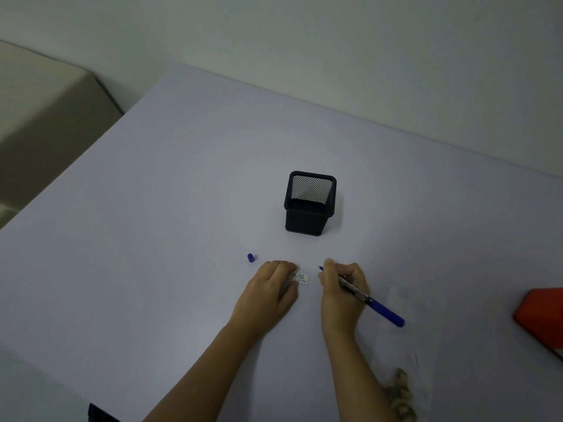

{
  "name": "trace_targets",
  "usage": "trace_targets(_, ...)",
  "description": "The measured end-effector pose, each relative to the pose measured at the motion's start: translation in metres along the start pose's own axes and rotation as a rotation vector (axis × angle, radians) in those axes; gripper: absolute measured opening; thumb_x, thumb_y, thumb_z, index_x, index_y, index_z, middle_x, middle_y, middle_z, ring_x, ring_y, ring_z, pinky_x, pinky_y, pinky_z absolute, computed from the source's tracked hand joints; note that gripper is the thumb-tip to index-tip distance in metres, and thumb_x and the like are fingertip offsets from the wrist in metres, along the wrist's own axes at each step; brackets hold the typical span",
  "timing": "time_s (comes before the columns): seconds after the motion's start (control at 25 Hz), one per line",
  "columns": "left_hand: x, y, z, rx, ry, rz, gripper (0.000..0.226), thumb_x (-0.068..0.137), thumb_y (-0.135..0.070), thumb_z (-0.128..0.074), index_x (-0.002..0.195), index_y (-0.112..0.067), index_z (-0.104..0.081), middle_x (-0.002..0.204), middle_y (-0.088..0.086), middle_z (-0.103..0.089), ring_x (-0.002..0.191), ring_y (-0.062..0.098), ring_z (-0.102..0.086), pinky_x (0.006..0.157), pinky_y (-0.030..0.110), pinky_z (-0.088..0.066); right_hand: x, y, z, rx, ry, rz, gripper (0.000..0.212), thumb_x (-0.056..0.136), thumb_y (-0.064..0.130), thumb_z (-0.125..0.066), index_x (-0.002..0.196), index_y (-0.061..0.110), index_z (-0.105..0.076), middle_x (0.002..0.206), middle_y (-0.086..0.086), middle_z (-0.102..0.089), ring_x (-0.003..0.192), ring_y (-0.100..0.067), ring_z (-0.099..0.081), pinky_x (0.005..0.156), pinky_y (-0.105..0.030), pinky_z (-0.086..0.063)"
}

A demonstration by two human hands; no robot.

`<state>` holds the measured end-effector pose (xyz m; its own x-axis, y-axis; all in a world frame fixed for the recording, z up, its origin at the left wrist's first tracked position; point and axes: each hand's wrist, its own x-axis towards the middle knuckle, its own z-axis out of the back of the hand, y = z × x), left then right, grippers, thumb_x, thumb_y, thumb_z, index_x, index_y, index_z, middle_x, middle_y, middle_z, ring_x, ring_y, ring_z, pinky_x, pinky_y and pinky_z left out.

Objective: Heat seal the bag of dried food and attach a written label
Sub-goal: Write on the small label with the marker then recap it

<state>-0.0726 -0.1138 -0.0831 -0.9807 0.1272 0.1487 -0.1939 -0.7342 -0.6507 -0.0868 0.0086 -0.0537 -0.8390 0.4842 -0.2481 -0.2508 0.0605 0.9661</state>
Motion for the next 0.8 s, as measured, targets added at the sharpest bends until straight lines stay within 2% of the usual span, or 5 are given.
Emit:
trace_targets(0.32, 0.001, 0.004, 0.012, -0.239, -0.065, 0.033, 0.031, 0.078, -0.006, -0.063, 0.108, -0.013, -0.062, 0.097, -0.009, -0.062, 0.089, -0.002, -0.056, 0.08, 0.01, -0.044, -0.028, 0.061, 0.037, 0.293, 0.109, -0.216, 0.027, 0.064, 0.047, -0.064, 0.058, 0.022, -0.055, 0.046, 0.008, -0.049, 0.044, -0.003, -0.045, 0.047, -0.01, -0.044)
trace_targets(0.48, 0.0, -0.001, 0.018, -0.281, -0.14, 0.066, 0.03, 0.074, -0.004, -0.061, 0.104, -0.009, -0.063, 0.093, -0.015, -0.06, 0.088, -0.005, -0.057, 0.08, 0.007, -0.043, -0.04, 0.064, 0.058, 0.549, -0.007, -0.441, 0.019, 0.082, 0.028, -0.061, 0.07, 0.014, -0.058, 0.05, 0.006, -0.061, 0.044, -0.001, -0.059, 0.045, -0.007, -0.048)
trace_targets(0.6, -0.002, -0.003, 0.025, -0.217, -0.358, 0.124, 0.023, 0.079, -0.012, -0.053, 0.1, -0.006, -0.062, 0.091, -0.009, -0.057, 0.081, -0.001, -0.054, 0.074, 0.005, -0.042, -0.043, 0.067, 0.069, 0.721, -0.061, -0.531, 0.037, 0.093, 0.009, -0.049, 0.062, 0.008, -0.07, 0.055, -0.001, -0.068, 0.046, -0.006, -0.063, 0.042, -0.009, -0.048)
trace_targets(0.68, 0.0, -0.001, 0.031, -0.179, -0.434, 0.282, 0.024, 0.084, -0.01, -0.056, 0.108, -0.007, -0.06, 0.104, -0.004, -0.052, 0.082, 0.007, -0.053, 0.072, 0.006, -0.042, -0.046, 0.071, 0.073, 0.743, -0.043, -0.536, 0.042, 0.089, 0.007, -0.05, 0.054, 0.006, -0.072, 0.059, -0.004, -0.07, 0.048, -0.007, -0.064, 0.043, -0.01, -0.05)
trace_targets(0.8, 0.004, 0.006, 0.033, -0.094, -0.273, 0.415, 0.032, 0.089, -0.009, -0.059, 0.121, -0.011, -0.056, 0.118, -0.002, -0.045, 0.093, 0.015, -0.055, 0.082, 0.016, -0.042, -0.049, 0.079, 0.072, 0.704, 0.068, -0.558, 0.017, 0.068, 0.014, -0.062, 0.058, 0.007, -0.074, 0.06, -0.006, -0.071, 0.047, -0.008, -0.065, 0.042, -0.012, -0.05)
